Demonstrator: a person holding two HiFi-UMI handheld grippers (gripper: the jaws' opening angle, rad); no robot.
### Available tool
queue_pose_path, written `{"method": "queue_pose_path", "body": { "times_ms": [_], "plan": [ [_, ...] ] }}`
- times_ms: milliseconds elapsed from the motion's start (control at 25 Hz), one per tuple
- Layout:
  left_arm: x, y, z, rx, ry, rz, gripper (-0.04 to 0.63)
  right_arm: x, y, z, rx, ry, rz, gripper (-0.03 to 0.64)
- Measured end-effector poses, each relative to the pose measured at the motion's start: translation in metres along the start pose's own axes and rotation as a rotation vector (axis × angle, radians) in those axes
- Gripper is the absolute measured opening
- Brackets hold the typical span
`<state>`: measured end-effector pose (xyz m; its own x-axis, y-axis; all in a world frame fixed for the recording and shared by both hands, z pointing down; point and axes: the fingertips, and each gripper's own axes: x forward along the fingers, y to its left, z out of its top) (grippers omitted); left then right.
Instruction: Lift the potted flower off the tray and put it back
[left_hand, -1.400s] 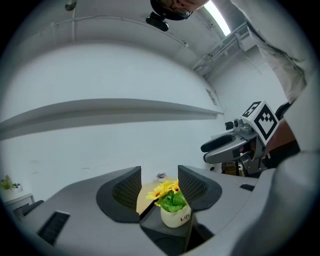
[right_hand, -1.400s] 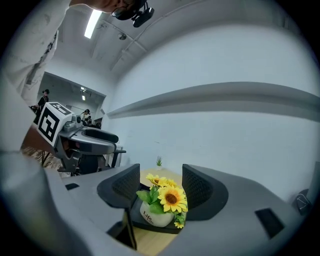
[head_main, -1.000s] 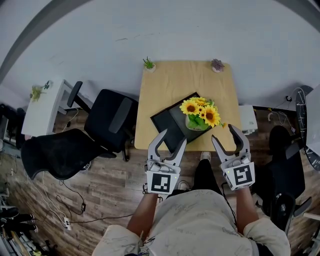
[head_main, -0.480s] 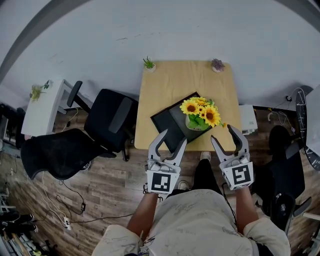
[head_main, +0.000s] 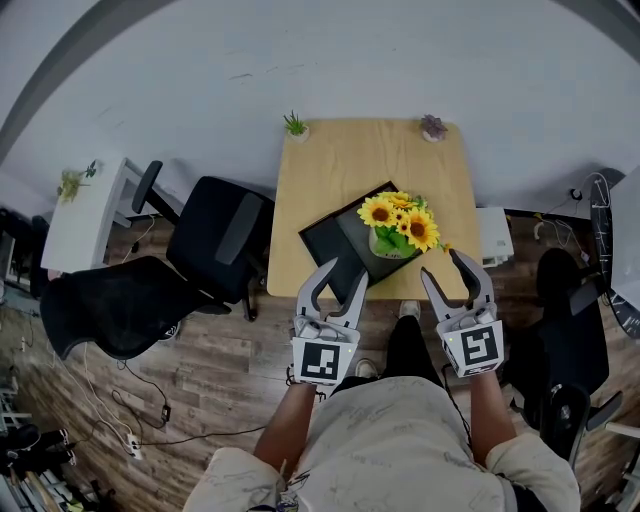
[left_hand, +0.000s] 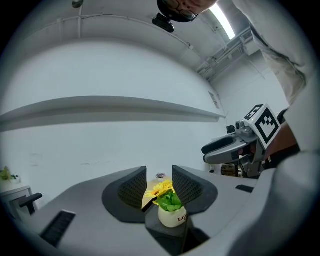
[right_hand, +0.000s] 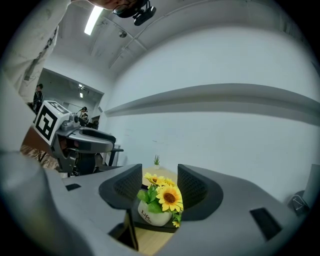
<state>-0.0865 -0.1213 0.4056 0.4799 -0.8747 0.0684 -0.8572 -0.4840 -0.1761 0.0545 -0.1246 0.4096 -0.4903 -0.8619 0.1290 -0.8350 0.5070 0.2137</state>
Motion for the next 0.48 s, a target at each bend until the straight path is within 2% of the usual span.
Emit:
{"method": "queue_pose_path", "body": {
  "times_ms": [160,480],
  "plan": [
    [0.0001,0.0026,-0.0039,-0.015,0.011,0.011,0.124,0.0009,0.003,-0.0003,-0.012,0.036,0.005,0.201],
    [-0.0017,0.0062,-0.0036,-0.017,0.013,0.042,0.034,-0.0009,0.0019,0.0028,0.007,0.011,-0.005,0.061]
  ]
}}
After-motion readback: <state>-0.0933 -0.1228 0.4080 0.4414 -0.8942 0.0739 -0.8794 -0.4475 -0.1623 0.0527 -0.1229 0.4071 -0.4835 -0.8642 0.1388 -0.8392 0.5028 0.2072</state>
